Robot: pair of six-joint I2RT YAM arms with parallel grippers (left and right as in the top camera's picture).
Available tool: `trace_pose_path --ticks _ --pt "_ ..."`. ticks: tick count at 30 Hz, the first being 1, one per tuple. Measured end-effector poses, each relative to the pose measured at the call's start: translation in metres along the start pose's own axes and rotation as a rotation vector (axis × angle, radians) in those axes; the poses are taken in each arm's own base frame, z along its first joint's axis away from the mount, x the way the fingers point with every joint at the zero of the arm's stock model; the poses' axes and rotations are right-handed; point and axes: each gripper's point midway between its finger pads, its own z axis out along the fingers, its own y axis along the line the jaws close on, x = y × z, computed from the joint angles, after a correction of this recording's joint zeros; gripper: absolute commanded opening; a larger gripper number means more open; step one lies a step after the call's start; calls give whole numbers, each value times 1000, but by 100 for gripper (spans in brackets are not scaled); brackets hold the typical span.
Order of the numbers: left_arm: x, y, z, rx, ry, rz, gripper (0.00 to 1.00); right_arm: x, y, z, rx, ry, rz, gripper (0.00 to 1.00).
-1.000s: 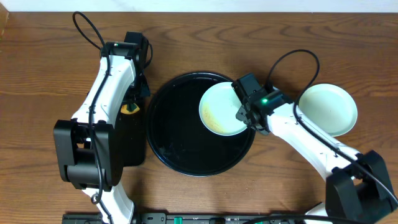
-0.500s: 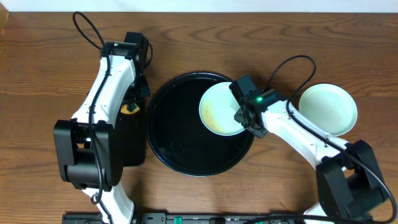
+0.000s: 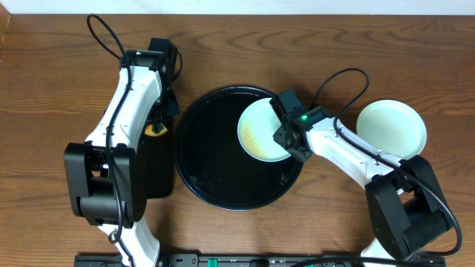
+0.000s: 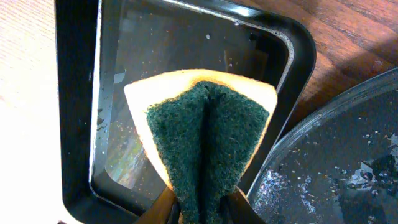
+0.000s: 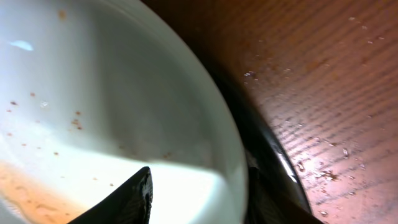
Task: Clean dirty plates on tray and stack at the side
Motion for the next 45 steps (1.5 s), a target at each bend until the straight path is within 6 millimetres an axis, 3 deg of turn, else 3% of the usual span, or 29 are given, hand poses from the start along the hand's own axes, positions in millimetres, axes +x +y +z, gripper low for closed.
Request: trace_pose_path --ticks 6,9,13,27,30,31,32,45 --pt "0 -1 0 4 2 7 17 -1 2 0 -9 -2 25 45" --pt "0 -1 0 4 2 12 17 -1 3 0 -11 -3 39 37" --pt "0 -1 0 4 2 15 17 -2 5 0 -18 -10 50 44" --pt "1 -1 0 5 3 15 17 -1 7 23 -1 -4 65 42" --pt "1 -1 0 4 3 15 17 -2 9 24 -2 -12 67 35" --pt "1 -1 0 4 3 15 17 -3 10 24 -3 -16 68 22" --pt "1 -1 0 4 3 16 17 -5 11 24 -8 -23 69 3" --pt "1 0 0 3 6 16 17 -10 38 29 -96 -51 -65 1"
